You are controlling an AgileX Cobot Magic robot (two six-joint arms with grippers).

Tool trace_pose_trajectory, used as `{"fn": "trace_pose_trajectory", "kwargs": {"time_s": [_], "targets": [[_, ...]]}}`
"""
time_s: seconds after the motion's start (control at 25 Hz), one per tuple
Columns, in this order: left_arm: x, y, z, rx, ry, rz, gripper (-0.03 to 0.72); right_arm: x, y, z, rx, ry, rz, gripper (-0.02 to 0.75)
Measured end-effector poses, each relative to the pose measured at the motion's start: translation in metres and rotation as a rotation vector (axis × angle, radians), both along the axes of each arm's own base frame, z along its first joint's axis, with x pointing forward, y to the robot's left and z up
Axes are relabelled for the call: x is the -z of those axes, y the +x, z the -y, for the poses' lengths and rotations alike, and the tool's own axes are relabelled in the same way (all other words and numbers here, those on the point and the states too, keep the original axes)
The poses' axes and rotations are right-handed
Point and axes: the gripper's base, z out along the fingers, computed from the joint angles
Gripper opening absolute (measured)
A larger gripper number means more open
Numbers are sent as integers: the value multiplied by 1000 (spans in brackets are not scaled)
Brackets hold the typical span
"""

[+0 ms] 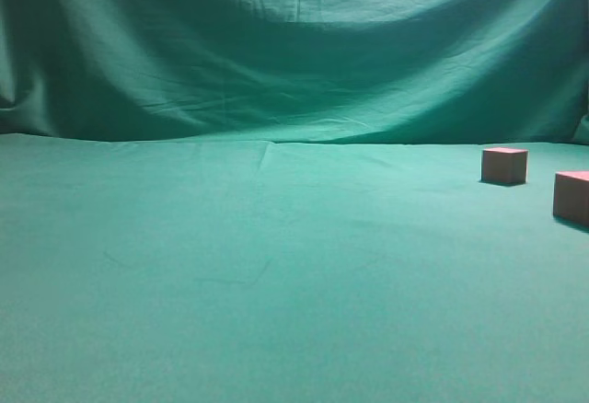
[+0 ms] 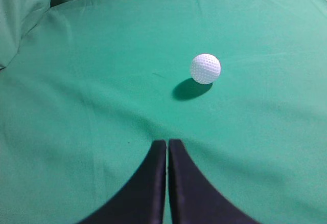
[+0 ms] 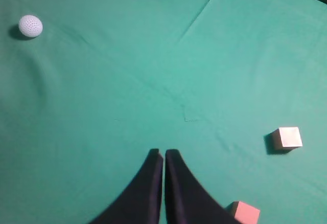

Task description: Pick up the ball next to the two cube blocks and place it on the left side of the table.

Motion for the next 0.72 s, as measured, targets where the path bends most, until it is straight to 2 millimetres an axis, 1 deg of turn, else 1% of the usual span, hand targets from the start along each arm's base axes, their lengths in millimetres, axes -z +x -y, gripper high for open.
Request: {"fn": "trace_pose_trajectory", "kwargs": {"time_s": [0.2, 0.32, 0.56, 0.72], "targets": [[0, 0, 0, 0, 0, 0, 0, 32, -37, 30, 1, 51, 23, 0], [0, 0, 0, 0, 0, 0, 0, 44, -56, 46, 1, 61, 22, 0], [0, 0, 0, 0, 0, 0, 0, 58, -85, 70, 0, 100, 67, 0], [0, 0, 0, 0, 0, 0, 0, 63, -100, 88, 6, 111, 152, 0]]}}
